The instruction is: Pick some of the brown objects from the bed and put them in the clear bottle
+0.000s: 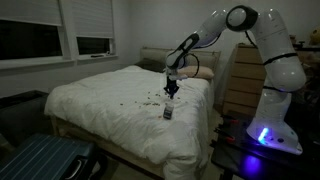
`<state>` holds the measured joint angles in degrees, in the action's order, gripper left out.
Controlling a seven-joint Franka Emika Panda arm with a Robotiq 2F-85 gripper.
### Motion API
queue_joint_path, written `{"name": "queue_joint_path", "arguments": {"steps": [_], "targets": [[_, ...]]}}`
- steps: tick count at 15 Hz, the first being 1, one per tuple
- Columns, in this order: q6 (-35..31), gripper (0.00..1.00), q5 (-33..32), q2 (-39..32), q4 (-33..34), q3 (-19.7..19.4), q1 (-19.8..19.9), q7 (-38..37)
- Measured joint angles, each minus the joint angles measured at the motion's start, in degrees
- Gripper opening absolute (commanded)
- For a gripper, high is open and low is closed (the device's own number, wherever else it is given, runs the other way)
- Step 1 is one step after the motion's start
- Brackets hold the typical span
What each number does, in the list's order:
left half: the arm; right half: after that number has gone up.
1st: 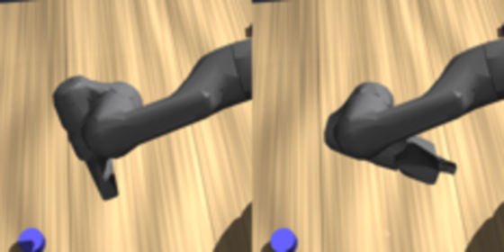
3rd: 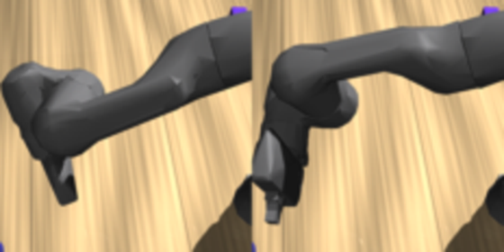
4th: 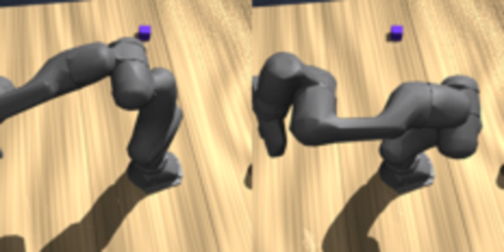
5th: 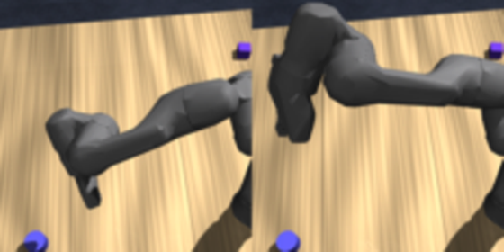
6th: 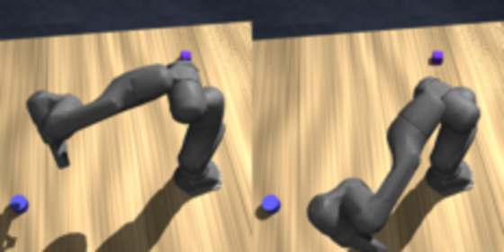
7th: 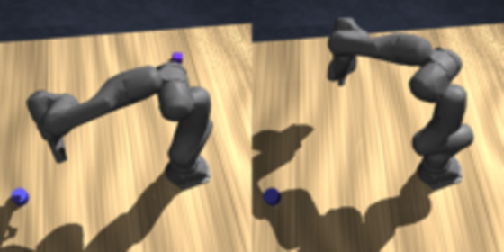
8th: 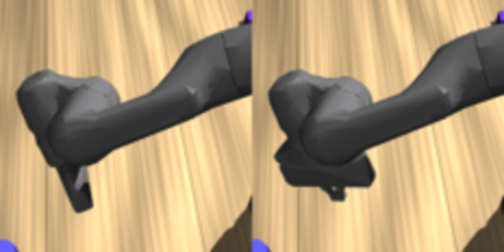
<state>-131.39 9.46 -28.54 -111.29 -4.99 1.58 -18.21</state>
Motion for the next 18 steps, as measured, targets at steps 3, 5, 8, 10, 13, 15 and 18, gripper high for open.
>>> {"name": "queue_joint_path", "arguments": {"steps": [3, 5, 8, 10, 13, 15, 18], "targets": [[0.01, 0.01, 0.0, 0.14, -0.9, 0.0, 0.03, 0.1], [0.07, 0.01, 0.0, 0.1, -1.18, 0.0, 0.13, 0.99], [0.12, 0.01, 0.0, -0.18, -1.19, 0.01, 0.28, 2.63], [0.12, 0.01, 0.01, -0.52, -1.16, 0.15, 0.38, 4.32], [0.14, 0.01, 0.01, -1.24, -0.96, 0.48, 0.6, 6.51], [0.15, 0.01, 0.02, -1.83, -0.66, 0.93, 0.9, 7.73], [0.16, 0.01, 0.05, -2.77, -0.03, 1.46, 1.24, 9.31]]}}
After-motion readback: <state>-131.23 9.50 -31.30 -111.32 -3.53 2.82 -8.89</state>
